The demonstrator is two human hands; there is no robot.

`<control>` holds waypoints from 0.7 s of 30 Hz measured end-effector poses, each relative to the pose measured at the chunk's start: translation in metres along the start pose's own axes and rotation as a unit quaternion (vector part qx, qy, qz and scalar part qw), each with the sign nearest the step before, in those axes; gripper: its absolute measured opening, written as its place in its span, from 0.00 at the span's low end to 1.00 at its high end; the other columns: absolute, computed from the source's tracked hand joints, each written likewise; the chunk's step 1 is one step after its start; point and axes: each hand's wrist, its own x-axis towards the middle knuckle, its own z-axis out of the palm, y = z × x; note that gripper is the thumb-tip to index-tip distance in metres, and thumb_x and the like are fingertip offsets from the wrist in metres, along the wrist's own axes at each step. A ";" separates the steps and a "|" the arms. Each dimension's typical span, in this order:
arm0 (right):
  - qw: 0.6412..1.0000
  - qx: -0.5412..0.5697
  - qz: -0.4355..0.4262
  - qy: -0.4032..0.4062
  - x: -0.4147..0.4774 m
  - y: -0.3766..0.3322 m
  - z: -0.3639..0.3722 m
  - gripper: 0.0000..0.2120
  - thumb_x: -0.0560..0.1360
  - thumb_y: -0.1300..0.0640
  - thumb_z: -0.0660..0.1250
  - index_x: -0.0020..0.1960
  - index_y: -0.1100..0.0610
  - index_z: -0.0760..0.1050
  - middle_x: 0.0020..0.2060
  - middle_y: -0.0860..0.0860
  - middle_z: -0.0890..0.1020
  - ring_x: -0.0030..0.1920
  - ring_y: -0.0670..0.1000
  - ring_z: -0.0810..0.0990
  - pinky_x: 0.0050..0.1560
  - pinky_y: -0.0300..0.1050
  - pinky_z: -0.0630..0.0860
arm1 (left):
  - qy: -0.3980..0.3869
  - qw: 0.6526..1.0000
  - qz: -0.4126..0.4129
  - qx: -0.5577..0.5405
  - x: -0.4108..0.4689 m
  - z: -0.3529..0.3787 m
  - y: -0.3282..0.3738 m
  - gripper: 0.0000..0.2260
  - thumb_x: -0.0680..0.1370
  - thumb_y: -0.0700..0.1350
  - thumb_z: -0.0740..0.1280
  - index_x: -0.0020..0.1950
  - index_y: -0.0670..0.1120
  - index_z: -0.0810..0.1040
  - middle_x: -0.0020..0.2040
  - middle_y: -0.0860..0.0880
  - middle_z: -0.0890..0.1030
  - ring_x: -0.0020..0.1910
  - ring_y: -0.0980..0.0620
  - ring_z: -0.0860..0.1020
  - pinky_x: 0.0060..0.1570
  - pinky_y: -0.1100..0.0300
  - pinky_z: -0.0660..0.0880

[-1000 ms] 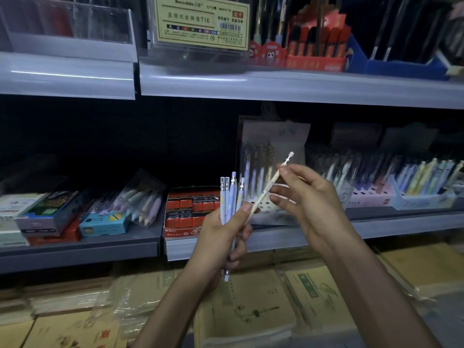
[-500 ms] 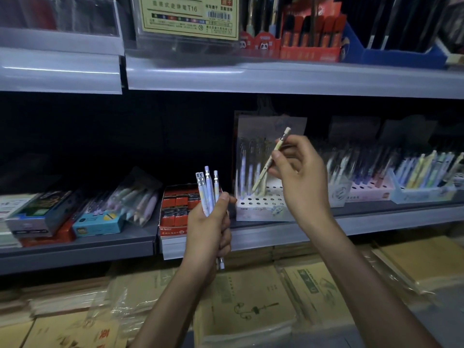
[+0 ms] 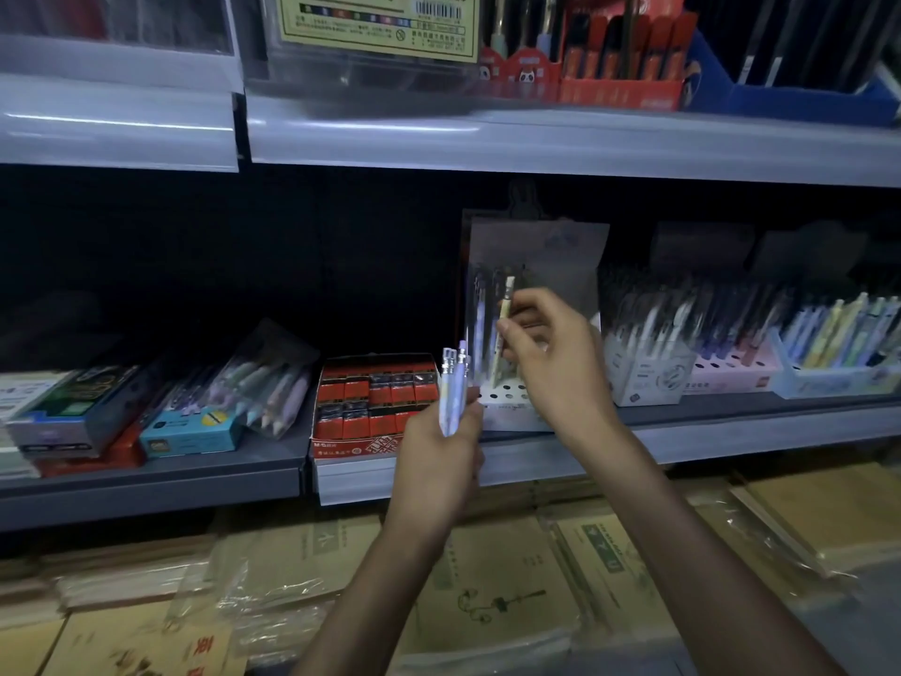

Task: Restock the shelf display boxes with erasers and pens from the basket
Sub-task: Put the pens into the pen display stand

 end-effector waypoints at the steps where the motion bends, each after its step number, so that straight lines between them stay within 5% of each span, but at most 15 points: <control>1: 1.000 -0.006 0.003 0.001 0.001 0.001 0.002 0.05 0.80 0.58 0.69 0.55 0.52 0.81 0.43 0.44 0.83 0.46 0.47 0.83 0.47 0.54 0.84 | 0.001 1.000 0.014 0.021 0.000 0.002 -0.002 0.08 0.84 0.45 0.64 0.59 0.51 0.81 0.30 0.46 0.66 0.24 0.53 0.62 0.25 0.61 0.60; 6: 0.999 -0.039 0.022 0.014 0.002 0.010 0.007 0.05 0.79 0.55 0.72 0.54 0.55 0.84 0.42 0.45 0.85 0.45 0.45 0.84 0.47 0.53 0.84 | 0.011 0.984 0.078 0.162 0.001 0.005 -0.012 0.11 0.84 0.49 0.62 0.51 0.43 0.78 0.30 0.50 0.67 0.29 0.50 0.64 0.31 0.52 0.63; 11: 0.995 -0.090 0.036 0.016 -0.018 0.014 -0.003 0.07 0.80 0.56 0.71 0.56 0.55 0.84 0.45 0.45 0.85 0.46 0.42 0.83 0.51 0.44 0.82 | 0.010 0.966 0.113 0.234 -0.003 0.003 -0.008 0.11 0.85 0.48 0.61 0.46 0.48 0.78 0.26 0.54 0.67 0.26 0.55 0.64 0.27 0.60 0.62; 16: 0.942 -0.305 -0.109 -0.089 -0.060 0.029 -0.022 0.16 0.74 0.69 0.64 0.58 0.59 0.83 0.52 0.50 0.82 0.56 0.51 0.77 0.58 0.47 0.77 | 0.008 0.957 0.138 0.254 -0.003 0.004 -0.007 0.09 0.84 0.48 0.62 0.47 0.52 0.79 0.28 0.54 0.69 0.27 0.57 0.66 0.27 0.63 0.63; 21: 0.934 -0.317 -0.124 -0.108 -0.066 0.028 -0.032 0.16 0.73 0.69 0.63 0.57 0.59 0.83 0.51 0.50 0.81 0.56 0.52 0.76 0.57 0.48 0.77 | 0.009 0.967 0.131 0.220 -0.009 0.009 -0.008 0.12 0.84 0.50 0.63 0.42 0.51 0.74 0.28 0.54 0.69 0.28 0.55 0.66 0.31 0.59 0.64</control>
